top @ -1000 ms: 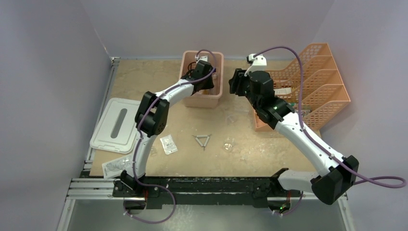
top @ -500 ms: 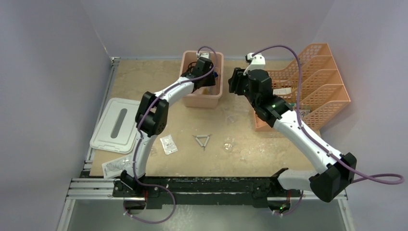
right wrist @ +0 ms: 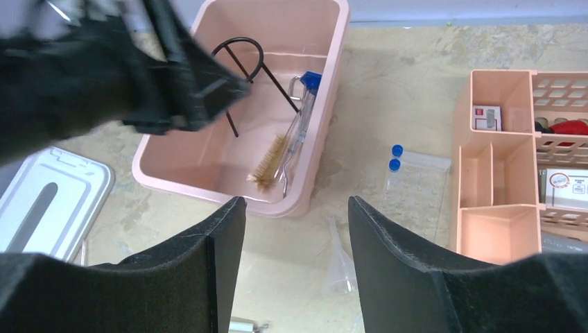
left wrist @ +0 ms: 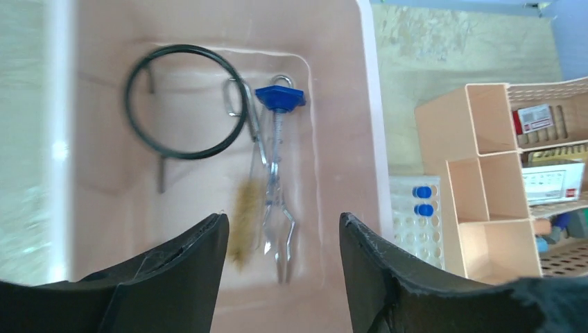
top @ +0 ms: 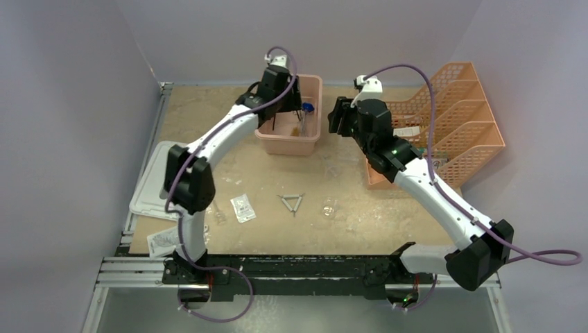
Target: Organize the chemistry lab equipment
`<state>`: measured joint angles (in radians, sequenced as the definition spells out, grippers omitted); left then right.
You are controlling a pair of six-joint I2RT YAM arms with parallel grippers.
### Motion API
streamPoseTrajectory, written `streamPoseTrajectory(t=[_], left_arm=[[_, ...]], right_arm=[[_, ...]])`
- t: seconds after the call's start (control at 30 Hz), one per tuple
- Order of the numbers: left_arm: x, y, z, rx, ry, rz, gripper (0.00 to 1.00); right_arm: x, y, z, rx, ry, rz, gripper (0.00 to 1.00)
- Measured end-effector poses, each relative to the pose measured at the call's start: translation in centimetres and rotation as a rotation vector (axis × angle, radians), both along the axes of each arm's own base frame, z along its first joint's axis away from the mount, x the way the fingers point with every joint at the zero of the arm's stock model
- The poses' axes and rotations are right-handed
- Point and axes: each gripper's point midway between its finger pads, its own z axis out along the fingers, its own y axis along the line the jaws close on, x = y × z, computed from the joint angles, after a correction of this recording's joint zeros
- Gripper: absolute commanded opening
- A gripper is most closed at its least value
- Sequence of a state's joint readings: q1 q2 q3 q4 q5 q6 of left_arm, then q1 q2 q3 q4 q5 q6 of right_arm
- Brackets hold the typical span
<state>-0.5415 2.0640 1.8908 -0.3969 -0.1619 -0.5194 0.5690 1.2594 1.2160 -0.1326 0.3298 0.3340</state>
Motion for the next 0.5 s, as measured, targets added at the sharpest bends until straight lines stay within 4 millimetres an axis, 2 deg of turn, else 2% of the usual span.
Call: streamPoseTrajectory(t=[0.13,0.23,0.33,0.5], left_arm=[[-2.8,4.4,5.0,-0.005,-0.06,0.062,0.69],[-4.9,8.4,6.7,0.022,-0.075,0.143,0.7],[-7.8,12.7,6.1,0.065,-0.045,0.244,0.7],[-13.1,18.8,2.2,0.133,0.073,0.402,0.66]], right_arm=[[0.2,0.4,-0.4,0.009,0.015,0.006,0.59],[0.2,0.8,-0.8,0.02,0.032,0.018,0.59],[0.1,1.4,-1.5,0.029,0.058,0.037,0.59],[0.0,2.1,-2.7,0.034,0.102,0.064,0.58]])
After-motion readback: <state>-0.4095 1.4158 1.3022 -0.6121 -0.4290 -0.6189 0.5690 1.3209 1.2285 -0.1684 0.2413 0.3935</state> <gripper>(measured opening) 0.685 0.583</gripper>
